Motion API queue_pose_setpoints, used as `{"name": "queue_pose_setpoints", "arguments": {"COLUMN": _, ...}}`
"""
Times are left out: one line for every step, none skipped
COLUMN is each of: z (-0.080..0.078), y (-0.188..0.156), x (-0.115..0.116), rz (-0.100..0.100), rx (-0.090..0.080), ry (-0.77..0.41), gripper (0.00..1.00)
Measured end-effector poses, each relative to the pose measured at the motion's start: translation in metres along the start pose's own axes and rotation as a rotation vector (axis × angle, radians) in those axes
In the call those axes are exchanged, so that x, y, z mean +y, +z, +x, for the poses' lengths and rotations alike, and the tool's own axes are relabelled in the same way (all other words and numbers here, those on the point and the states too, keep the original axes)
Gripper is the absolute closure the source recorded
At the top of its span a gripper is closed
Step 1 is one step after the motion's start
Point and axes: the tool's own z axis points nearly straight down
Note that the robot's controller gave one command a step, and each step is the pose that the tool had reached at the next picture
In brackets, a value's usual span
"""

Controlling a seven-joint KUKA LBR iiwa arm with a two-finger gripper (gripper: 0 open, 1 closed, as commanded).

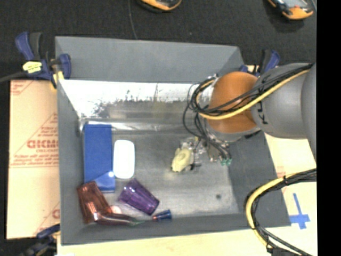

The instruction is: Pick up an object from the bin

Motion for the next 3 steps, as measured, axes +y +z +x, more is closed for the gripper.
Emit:
{"name": "queue_pose_setpoints", "arguments": {"z": 0.002, "y": -0.026, "x": 0.0, "rz": -0.001, "rx": 0.007, "ry": 0.001, "gripper": 1.0}}
{"name": "queue_pose_setpoints", "arguments": {"z": 0.001, "y": -0.073, "x": 0.0, "rz": 0.0, "rx": 0.006, "ry": 0.002, "gripper": 1.0}}
{"name": "queue_pose_setpoints", "arguments": {"z": 0.0, "y": -0.112, "x": -0.001, "rz": 0.001, "rx": 0.004, "ry": 0.004, "gripper": 1.0}}
